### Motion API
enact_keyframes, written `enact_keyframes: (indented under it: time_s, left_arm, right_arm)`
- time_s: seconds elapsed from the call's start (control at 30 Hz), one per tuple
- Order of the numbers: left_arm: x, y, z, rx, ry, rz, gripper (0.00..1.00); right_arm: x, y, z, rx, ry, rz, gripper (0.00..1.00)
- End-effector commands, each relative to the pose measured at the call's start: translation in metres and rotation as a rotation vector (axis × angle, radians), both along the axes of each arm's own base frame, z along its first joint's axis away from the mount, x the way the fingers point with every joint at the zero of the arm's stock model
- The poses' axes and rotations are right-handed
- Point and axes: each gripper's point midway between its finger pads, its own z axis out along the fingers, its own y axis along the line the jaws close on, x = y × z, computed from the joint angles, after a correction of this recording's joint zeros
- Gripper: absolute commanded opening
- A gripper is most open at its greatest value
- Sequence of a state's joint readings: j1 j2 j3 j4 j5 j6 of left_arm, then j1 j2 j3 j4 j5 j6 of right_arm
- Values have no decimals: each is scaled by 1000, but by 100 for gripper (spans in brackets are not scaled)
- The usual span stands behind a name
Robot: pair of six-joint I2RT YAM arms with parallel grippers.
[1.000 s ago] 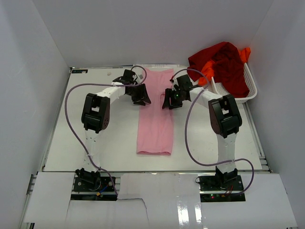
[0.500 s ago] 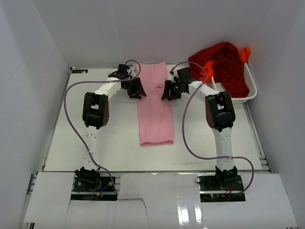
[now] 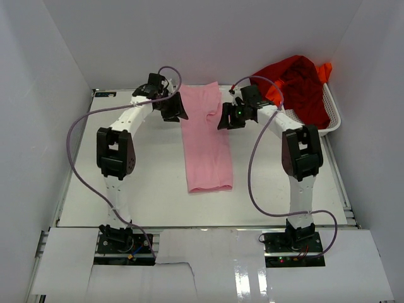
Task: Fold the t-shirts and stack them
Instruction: Rotate the tshirt 90 degrees
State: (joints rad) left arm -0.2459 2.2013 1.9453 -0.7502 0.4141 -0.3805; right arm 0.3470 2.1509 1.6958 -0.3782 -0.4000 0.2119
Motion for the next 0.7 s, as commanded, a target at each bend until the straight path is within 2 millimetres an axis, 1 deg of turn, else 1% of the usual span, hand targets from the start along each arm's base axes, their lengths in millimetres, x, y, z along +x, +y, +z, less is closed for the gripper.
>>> enact_keyframes:
  time_s: [0.0,0.03,0.07,0.1,0.13,0.17,0.2,0.23,0.27,0.37,0.4,0.47,0.5,0.57,0.6,0.67]
  left_arm:
    - [-23,11,73,11,-127,-5,57]
    - [-35,10,93,-20,-152,-13,57]
    - [-54,11,74,-24,-91,-16,57]
    - [-63,9,73,-39,-88,-20,57]
    - [-76,12,82,-46,-102,-12,57]
    - [-95,15,56,-37,-32,5,57]
    - [-107,15,48,-36,-11,9,57]
    - [-118,17,51,-40,-22,18,57]
    - [-138,16,27,-37,42,25,57]
    - [-164,11,9,-10,81,23,57]
    - [-182,3,-5,17,116,-3,57]
    - [-193,0,-15,53,127,4,57]
    - [-206,-6,-24,61,157,-5,57]
    - [-216,-14,-31,77,165,-17,57]
    - [-222,-14,-36,84,182,-10,57]
    - [-225,-16,-42,85,187,-10,57]
  right_arm:
    - [-21,-6,59,38,-93,32,61]
    - [-37,-11,65,34,-91,29,61]
    - [-45,-15,64,24,-81,15,61]
    - [-54,-22,61,3,-62,2,61]
    - [-65,-25,68,4,-64,0,61]
    - [-84,-30,48,-15,-3,1,61]
    - [-94,-33,41,-23,21,2,61]
    - [-104,-35,41,-26,24,5,61]
    - [-122,-41,21,-54,75,5,61]
    - [-148,-43,2,-68,116,28,59]
    - [-163,-46,-13,-83,159,33,59]
    - [-175,-44,-21,-90,166,46,58]
    - [-186,-48,-31,-101,196,45,58]
    - [-194,-47,-35,-99,199,48,58]
    - [-201,-49,-39,-101,216,45,58]
    - [-207,-49,-42,-92,227,50,58]
